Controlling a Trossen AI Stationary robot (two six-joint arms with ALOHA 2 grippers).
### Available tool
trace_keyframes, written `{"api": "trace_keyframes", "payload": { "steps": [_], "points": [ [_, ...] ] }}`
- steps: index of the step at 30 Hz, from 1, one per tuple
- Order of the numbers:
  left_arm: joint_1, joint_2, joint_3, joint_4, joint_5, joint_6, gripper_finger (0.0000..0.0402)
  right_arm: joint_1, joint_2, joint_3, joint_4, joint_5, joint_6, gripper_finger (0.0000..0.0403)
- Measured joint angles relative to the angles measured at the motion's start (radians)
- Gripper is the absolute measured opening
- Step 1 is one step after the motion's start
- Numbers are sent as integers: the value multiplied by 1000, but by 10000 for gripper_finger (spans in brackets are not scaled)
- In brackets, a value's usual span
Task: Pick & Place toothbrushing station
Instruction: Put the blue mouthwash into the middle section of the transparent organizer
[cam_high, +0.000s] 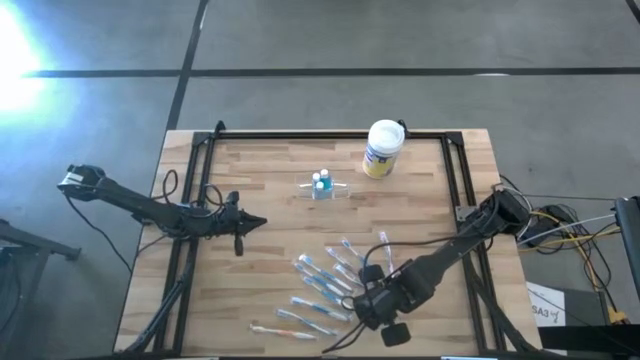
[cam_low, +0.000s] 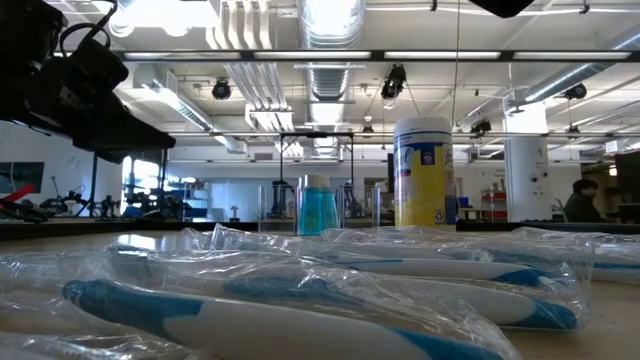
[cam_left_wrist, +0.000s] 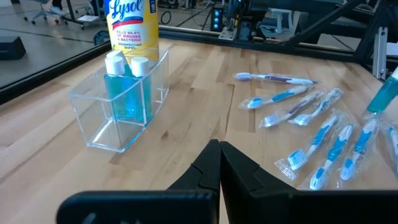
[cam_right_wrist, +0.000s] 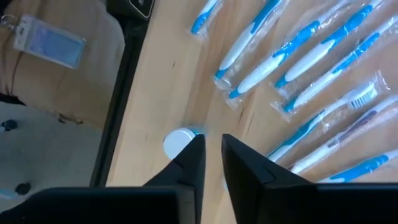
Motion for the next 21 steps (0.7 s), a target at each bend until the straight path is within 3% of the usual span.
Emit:
{"api": "trace_keyframes", "payload": {
  "steps": [7,21],
  "points": [
    [0,0,0,-3,0,-1,5,0,9,-1,14,-7,0,52],
    [0,0,0,-7,24,-17,5,1,9,-5,79,-7,-6,189]
  ]
}}
